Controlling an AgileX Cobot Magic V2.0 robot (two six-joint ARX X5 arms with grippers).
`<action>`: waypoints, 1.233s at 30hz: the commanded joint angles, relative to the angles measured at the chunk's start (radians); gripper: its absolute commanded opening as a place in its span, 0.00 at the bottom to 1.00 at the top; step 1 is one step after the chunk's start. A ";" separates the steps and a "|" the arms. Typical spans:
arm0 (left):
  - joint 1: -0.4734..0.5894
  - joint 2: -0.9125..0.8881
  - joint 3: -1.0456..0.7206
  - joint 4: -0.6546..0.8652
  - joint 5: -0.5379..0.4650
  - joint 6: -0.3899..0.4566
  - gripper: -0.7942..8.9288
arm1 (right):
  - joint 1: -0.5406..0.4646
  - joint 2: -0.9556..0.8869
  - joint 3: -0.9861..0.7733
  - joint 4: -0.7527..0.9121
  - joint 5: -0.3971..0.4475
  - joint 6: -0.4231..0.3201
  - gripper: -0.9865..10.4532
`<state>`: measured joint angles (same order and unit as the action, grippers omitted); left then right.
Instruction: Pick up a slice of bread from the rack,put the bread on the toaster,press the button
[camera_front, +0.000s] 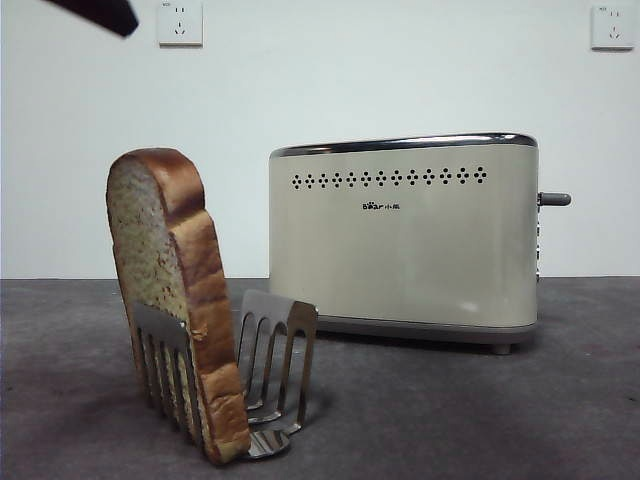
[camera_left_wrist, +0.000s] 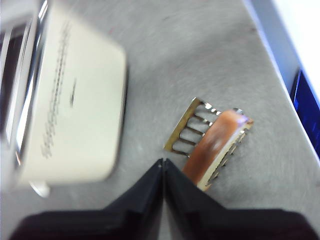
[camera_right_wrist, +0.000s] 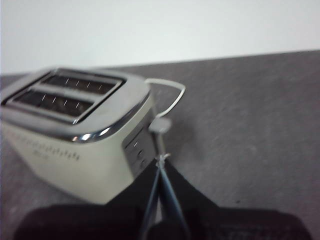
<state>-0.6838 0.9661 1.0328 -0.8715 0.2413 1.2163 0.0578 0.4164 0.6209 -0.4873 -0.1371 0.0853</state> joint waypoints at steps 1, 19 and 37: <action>-0.045 0.009 0.026 -0.048 -0.036 0.042 0.33 | 0.000 0.023 0.007 0.008 -0.030 -0.019 0.09; -0.114 0.200 0.044 -0.113 -0.166 0.236 0.35 | 0.000 0.040 0.016 0.007 -0.058 -0.046 0.09; -0.059 0.330 0.044 -0.074 -0.220 0.259 0.20 | 0.000 0.040 0.016 -0.076 -0.057 -0.091 0.09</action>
<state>-0.7464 1.2903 1.0794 -0.9485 0.0158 1.4624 0.0578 0.4580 0.6304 -0.5682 -0.1913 0.0063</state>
